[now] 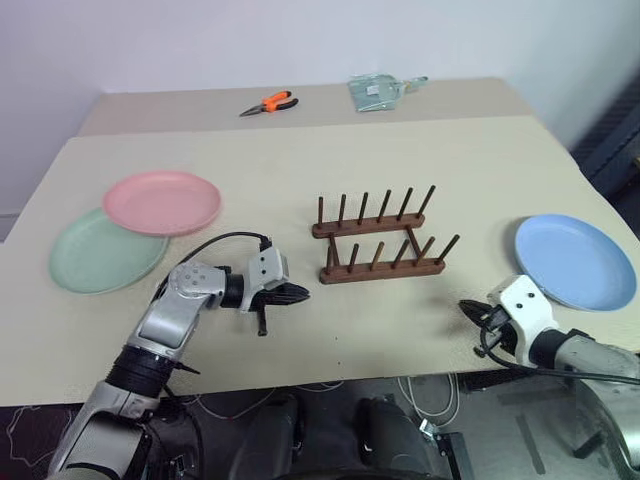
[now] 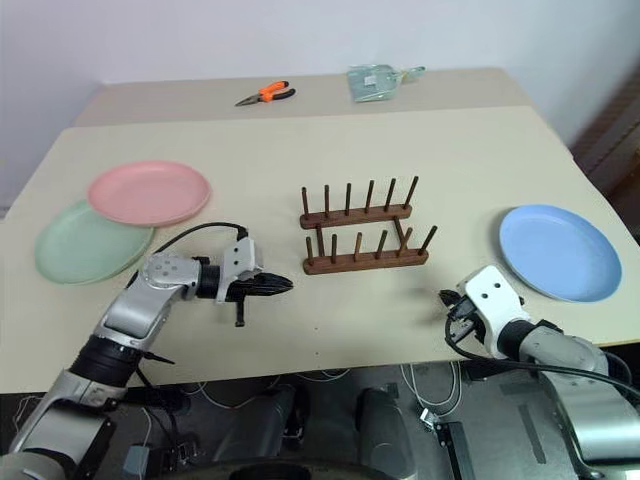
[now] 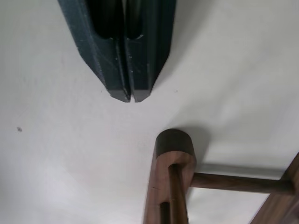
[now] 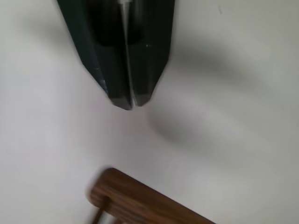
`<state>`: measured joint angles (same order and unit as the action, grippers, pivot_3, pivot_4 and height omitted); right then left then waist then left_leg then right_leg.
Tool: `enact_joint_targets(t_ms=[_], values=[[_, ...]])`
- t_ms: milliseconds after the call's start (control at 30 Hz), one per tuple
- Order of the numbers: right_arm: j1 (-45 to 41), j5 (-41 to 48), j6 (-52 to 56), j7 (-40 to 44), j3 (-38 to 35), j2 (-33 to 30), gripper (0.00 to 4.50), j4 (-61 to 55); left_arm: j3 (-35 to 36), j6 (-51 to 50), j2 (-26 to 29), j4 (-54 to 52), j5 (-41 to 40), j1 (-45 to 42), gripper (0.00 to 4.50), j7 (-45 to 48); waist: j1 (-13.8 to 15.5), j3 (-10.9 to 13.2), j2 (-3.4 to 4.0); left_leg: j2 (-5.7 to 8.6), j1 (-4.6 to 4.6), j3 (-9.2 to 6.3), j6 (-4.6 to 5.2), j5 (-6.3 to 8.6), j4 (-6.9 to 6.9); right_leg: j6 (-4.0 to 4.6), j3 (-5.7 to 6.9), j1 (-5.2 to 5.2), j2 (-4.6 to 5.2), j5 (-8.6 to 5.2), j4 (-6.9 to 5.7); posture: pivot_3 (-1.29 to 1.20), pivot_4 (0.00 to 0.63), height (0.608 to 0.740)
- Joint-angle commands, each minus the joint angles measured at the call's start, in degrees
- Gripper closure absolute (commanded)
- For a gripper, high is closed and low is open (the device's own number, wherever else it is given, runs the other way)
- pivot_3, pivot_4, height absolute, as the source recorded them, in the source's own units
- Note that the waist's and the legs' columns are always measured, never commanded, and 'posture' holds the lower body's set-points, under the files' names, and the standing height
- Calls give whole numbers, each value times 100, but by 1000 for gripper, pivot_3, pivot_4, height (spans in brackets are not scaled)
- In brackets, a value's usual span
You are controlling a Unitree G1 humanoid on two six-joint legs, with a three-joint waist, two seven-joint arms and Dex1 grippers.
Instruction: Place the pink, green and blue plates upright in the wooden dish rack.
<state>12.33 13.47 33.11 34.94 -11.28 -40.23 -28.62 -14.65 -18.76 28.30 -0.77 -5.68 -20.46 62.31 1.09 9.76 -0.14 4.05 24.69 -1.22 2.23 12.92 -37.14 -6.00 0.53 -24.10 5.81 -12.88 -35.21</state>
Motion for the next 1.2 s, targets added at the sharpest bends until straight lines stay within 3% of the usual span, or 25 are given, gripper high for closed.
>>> enact_joint_targets(t_ms=[33, 200, 400, 567, 667, 733, 800, 967, 1033, 1200], values=[[-364, -182, -104, -172, 452, 214, 4401, 146, -344, -369, -246, -74, 206, 81, 4500, -438, 53, -1, 1, 2, -2, 0, -5, 3, 0, 0, 1, -1, 1, 0, 2, 0, 150, 719], [-1446, -833, -194, -780, 1160, 682, 4401, 1090, -309, -449, -872, 401, 443, -254, 4500, -1361, 133, -2, -2, 8, -17, 1, -9, 6, -5, -1, 2, 4, 3, 0, 6, 0, 150, 719], [-2573, -1301, -518, -1357, 1329, 1075, 4401, 2348, -7, -152, -1424, 1590, 706, -948, 4500, -2569, 112, -3, -5, 11, -23, 1, 2, -2, -11, -5, 4, 16, -7, 3, -3, 0, 150, 719], [-2981, -1349, -716, -1407, 1318, 1171, 4401, 2781, 62, 40, -1501, 2150, 698, -1241, 4500, -2856, 97, -3, -5, 9, -24, 2, -1, -5, -7, -15, 3, 21, -17, 9, -16, 0, 150, 719], [-2865, -1163, -744, -1091, 1219, 1042, 4401, 2539, 66, 34, -1346, 1922, 564, -1153, 4500, -2625, 93, -3, -5, 9, -24, 2, -2, -5, -6, -20, 2, 20, -16, 12, -18, 0, 150, 719], [-2704, -984, -720, -810, 1119, 917, 3531, 2232, 127, -94, -1153, 1551, 348, -991, 4500, -2299, 77, -3, -5, 9, -22, 3, -2, -4, -1, -20, -3, 16, -16, 12, -17, 0, 150, 719], [-2534, -837, -707, -600, 1035, 808, 2584, 1879, 220, -136, -829, 1064, 112, -784, 3964, -1877, 46, -3, -4, 8, -22, 3, -2, -4, 6, -19, -5, 11, -16, 12, -18, 0, 150, 719], [-2101, -383, -462, -214, 865, 679, 37, 943, 1208, -300, -421, 863, 30, -1127, 1649, -2676, -32, 4, -8, 5, -16, 0, -4, -3, 10, -5, -8, -1, -14, 4, -28, 0, 150, 719], [-2073, -393, -408, -222, 943, 699, 0, 810, 1795, -357, -403, 1045, -36, -1538, 607, -3345, -20, 5, -9, 6, -16, -1, -4, -3, 2, -5, -7, 0, -15, 5, -27, 0, 150, 719], [-2191, -529, -515, -211, 1216, 738, 0, 933, 3201, -942, -14, 1353, 383, -2237, 607, -5624, -72, 18, -33, 9, -16, 2, -6, -2, 6, -29, -4, -13, -17, 17, -26, 0, 150, 719]])
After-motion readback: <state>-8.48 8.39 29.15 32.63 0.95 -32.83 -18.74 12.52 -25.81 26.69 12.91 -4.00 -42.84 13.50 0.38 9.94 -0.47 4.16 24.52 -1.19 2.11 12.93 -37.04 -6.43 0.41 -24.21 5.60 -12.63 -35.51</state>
